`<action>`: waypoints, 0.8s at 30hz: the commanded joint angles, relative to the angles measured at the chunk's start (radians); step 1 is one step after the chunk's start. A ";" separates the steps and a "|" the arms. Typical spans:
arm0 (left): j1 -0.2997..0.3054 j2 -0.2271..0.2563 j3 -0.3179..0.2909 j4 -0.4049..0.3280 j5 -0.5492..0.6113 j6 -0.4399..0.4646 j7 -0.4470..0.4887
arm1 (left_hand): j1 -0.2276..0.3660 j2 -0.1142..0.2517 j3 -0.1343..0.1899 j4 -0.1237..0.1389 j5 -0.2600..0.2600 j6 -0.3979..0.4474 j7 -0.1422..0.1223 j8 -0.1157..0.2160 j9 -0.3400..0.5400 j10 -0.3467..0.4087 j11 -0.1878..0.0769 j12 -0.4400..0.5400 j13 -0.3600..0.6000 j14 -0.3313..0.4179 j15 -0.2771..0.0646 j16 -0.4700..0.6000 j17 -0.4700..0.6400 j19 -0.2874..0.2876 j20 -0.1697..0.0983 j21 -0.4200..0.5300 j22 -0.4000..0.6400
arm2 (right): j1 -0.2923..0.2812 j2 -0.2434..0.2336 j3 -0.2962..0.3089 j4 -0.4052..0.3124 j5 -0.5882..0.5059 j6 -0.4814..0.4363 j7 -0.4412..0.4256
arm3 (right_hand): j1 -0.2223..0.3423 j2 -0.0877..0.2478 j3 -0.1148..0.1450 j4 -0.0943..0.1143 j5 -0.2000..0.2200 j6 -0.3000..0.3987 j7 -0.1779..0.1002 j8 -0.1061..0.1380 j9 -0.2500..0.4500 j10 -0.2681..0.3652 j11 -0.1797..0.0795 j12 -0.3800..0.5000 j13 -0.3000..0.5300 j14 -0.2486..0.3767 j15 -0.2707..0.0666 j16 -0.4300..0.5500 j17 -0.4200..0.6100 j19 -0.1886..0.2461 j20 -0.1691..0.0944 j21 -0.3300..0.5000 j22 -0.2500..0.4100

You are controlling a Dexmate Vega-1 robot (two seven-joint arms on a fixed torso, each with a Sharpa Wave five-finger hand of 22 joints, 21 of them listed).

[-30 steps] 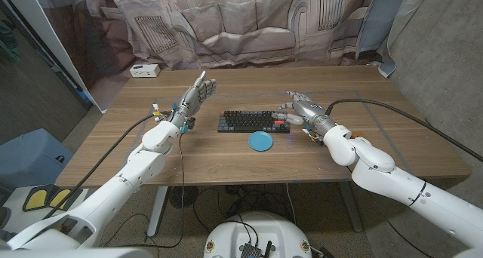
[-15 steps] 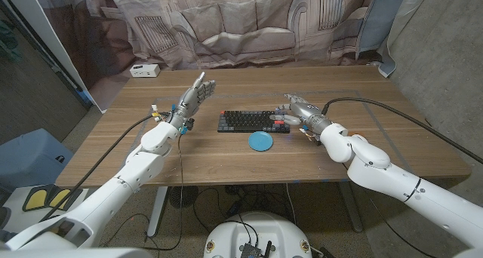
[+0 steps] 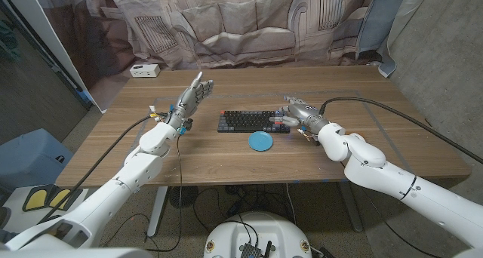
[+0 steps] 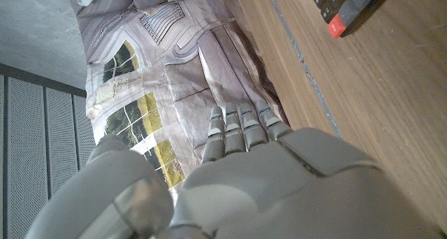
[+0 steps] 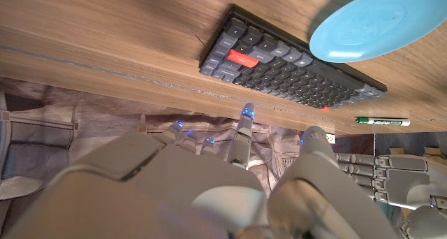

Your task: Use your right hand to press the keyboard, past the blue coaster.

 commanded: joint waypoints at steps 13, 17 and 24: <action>-0.015 -0.002 0.008 -0.006 0.010 0.005 -0.004 | 0.006 0.008 -0.002 -0.008 -0.006 -0.002 0.000 -0.002 0.003 -0.001 0.002 -0.001 -0.002 0.001 -0.003 0.000 0.004 0.010 -0.007 -0.010 0.005 | 0.037 0.014 -0.041 0.038 -0.005 -0.044 0.037 | -0.009 0.006 0.005 0.005 0.001 0.044 -0.001 0.016 0.003 -0.068 -0.007 0.006 0.002 -0.243 0.004 0.006 0.003 -0.211 0.003 0.009 0.004; -0.019 -0.007 0.010 0.002 0.006 0.006 -0.007 | 0.006 0.009 -0.002 -0.008 -0.006 -0.001 0.001 -0.002 0.003 -0.001 0.003 -0.002 -0.002 0.001 -0.002 0.000 0.004 0.010 -0.006 -0.012 0.005 | 0.043 0.017 -0.047 0.044 -0.007 -0.049 0.039 | -0.009 0.007 0.006 0.005 0.001 0.047 0.000 0.017 0.003 -0.066 -0.011 0.008 0.002 -0.243 0.004 0.007 0.002 -0.211 0.003 0.010 0.004; -0.022 -0.009 0.012 0.002 0.011 0.004 -0.005 | 0.007 0.009 -0.003 -0.009 -0.006 0.001 0.001 -0.002 0.003 0.000 0.003 -0.002 -0.002 0.001 -0.003 0.000 0.004 0.011 -0.006 -0.015 0.005 | 0.065 0.026 -0.075 0.054 -0.046 -0.084 0.059 | -0.010 0.007 0.007 0.005 0.001 0.055 0.000 0.019 0.003 -0.063 -0.012 0.010 0.002 -0.238 0.007 0.010 0.002 -0.207 0.006 0.013 0.004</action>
